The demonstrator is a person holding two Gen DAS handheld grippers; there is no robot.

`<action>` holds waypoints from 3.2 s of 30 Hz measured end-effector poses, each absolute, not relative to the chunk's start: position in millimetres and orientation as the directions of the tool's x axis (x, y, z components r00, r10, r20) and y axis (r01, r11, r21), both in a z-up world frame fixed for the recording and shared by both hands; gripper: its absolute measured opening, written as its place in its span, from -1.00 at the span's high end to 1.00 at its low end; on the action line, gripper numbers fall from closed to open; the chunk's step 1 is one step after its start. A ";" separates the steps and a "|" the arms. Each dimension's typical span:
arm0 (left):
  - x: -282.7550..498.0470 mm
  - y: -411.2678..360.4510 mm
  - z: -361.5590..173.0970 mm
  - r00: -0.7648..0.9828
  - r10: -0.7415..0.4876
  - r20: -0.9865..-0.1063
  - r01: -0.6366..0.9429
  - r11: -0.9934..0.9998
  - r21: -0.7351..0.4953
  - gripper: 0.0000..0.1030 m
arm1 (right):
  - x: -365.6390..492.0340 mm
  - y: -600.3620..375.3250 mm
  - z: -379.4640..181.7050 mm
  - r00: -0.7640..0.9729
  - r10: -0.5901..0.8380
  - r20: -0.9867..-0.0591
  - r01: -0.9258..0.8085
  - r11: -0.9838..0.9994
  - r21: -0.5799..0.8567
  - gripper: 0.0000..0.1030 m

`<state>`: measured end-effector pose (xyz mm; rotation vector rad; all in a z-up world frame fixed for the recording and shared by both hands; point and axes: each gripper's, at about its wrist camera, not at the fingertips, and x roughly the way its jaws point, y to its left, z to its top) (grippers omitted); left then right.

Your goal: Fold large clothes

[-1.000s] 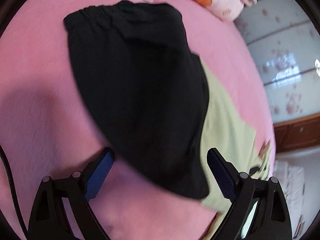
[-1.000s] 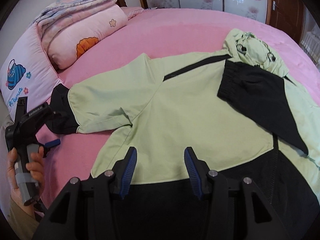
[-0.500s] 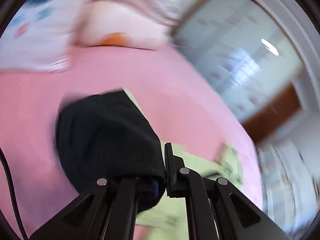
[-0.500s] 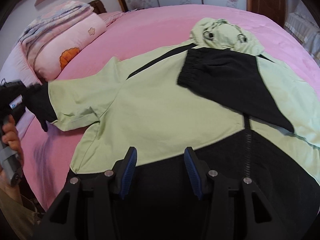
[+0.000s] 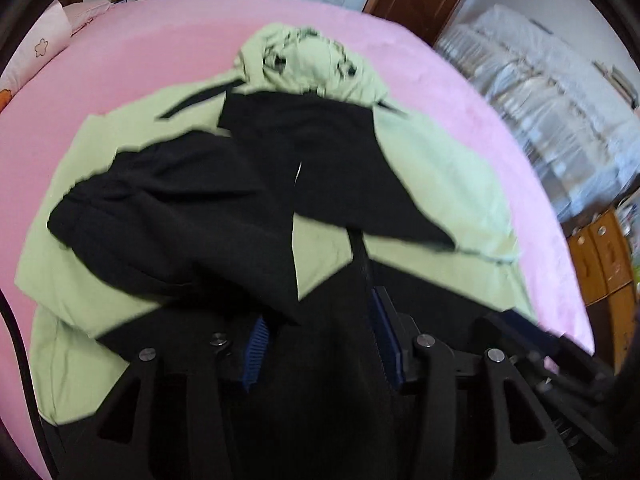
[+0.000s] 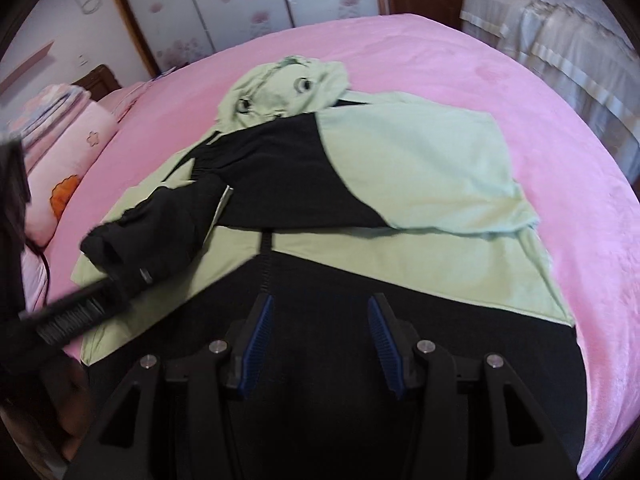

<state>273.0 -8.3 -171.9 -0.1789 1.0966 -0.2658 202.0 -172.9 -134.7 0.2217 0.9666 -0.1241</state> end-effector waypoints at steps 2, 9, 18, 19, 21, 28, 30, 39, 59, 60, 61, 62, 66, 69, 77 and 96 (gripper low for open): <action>264.5 -9.3 -171.8 0.431 -0.306 -0.849 0.123 0.952 -0.281 -0.06 | 198.8 -178.8 -135.2 0.564 -0.007 -0.826 0.206 0.969 0.132 0.03; 217.2 28.0 -161.7 0.438 -0.341 -0.832 0.151 0.940 -0.305 -0.44 | 197.9 -166.6 -128.3 0.590 0.054 -0.806 0.137 0.977 0.166 0.04; 188.4 131.1 -167.9 0.475 -0.165 -0.864 -0.106 0.964 -0.243 -0.45 | 228.1 -80.5 -112.0 0.592 0.153 -0.791 -0.123 0.987 0.098 0.02; 188.9 141.0 -170.7 0.473 -0.144 -0.869 -0.135 0.963 -0.233 -0.45 | 232.7 -68.5 -111.5 0.589 0.162 -0.792 -0.153 0.984 0.088 -0.01; 191.3 155.4 -175.6 0.471 -0.129 -0.873 -0.172 0.957 -0.234 -0.45 | 244.7 -39.4 -111.1 0.584 0.179 -0.792 -0.223 0.973 0.055 -0.06; 185.7 182.8 -190.8 0.470 -0.168 -0.867 -0.219 0.929 -0.299 -0.45 | 281.2 46.8 -146.5 0.574 0.087 -0.814 -0.420 0.885 -0.202 -0.21; 184.8 185.0 -192.9 0.473 -0.173 -0.864 -0.213 0.929 -0.303 -0.45 | 292.3 57.7 -167.3 0.568 -0.007 -0.823 -0.428 0.852 -0.303 -0.21; 183.9 181.3 -191.2 0.472 -0.168 -0.865 -0.209 0.932 -0.295 -0.45 | 314.3 -2.9 -97.0 0.649 0.084 -0.756 -0.283 0.949 -0.137 0.93; 218.7 145.4 -189.1 0.432 -0.110 -0.895 -0.132 0.974 -0.183 -0.45 | 249.2 -252.1 -128.5 0.563 0.028 -0.826 0.210 0.962 0.175 -0.31; 221.8 149.4 -183.8 0.439 -0.109 -0.892 -0.130 0.974 -0.183 -0.45 | 252.7 -256.0 -131.1 0.558 0.028 -0.829 0.220 0.959 0.181 -0.32; 226.3 153.2 -177.2 0.446 -0.113 -0.888 -0.128 0.974 -0.188 -0.45 | 258.9 -263.3 -132.8 0.544 0.036 -0.838 0.231 0.954 0.190 -0.32; 230.0 158.3 -169.5 0.458 -0.120 -0.881 -0.124 0.972 -0.197 -0.45 | 267.0 -269.3 -134.4 0.533 0.054 -0.845 0.239 0.948 0.211 -0.32; 246.6 178.5 -142.5 0.509 -0.110 -0.854 -0.131 0.970 -0.203 -0.46 | 264.1 -280.0 -124.3 0.535 0.176 -0.826 0.233 0.909 0.345 -0.32; 264.0 189.3 -136.1 0.519 -0.074 -0.851 -0.156 0.971 -0.179 -0.47 | 251.3 -294.7 -115.6 0.553 0.187 -0.812 0.241 0.897 0.370 -0.32; 354.5 183.7 -177.8 0.429 -0.073 -0.900 -0.102 0.986 -0.129 -0.48 | 266.6 -314.9 -136.8 0.520 0.132 -0.844 0.262 0.916 0.304 -0.32; 399.6 204.3 -179.2 0.529 -0.010 -0.849 -0.188 0.974 -0.129 0.94 | 331.3 -230.1 -95.8 0.717 -0.098 -0.691 0.055 0.995 -0.084 0.50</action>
